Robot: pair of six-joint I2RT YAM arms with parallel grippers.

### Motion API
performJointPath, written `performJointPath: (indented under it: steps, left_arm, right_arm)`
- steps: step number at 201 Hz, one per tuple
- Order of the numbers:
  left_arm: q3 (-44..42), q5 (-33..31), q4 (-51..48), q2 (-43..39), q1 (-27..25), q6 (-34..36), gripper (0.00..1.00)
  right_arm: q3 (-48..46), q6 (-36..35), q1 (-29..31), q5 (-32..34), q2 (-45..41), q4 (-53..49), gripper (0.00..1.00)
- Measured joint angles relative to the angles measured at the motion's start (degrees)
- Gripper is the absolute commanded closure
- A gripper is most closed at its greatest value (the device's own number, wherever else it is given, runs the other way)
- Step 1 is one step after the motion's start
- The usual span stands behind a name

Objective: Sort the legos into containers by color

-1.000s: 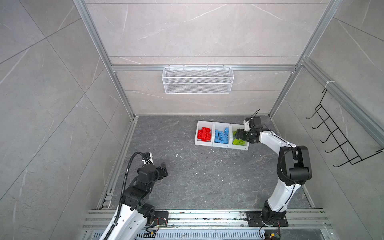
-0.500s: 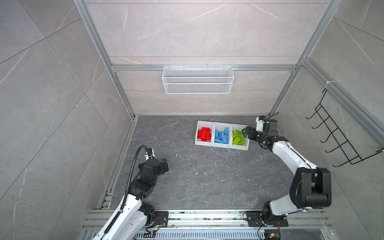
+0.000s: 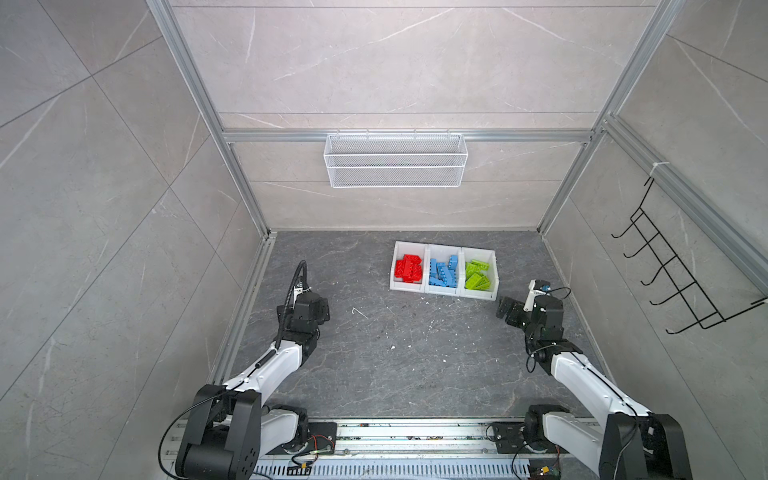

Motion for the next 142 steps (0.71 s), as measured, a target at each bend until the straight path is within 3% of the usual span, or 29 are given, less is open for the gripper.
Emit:
performJointPath:
  steps: [44, 74, 106, 142]
  left_arm:
    - [-3.15, 2.43, 10.56, 4.42, 3.78, 1.64, 0.01]
    - [-6.34, 5.97, 17.49, 5.81, 7.17, 2.56, 0.01]
    - [-10.03, 11.02, 26.32, 8.37, 10.71, 3.39, 0.00]
    - [-8.52, 16.06, 30.99, 16.59, 11.30, 4.57, 0.00]
  right_arm:
    - [-4.33, -1.29, 0.02, 4.94, 7.04, 16.37, 0.00]
    - [-4.46, -4.39, 0.02, 4.70, 13.68, 24.39, 0.00]
    - [-7.87, -6.93, 0.02, 3.13, 22.84, 42.18, 0.00]
    - [-6.36, -9.27, 0.24, -0.74, 25.24, 41.86, 0.00]
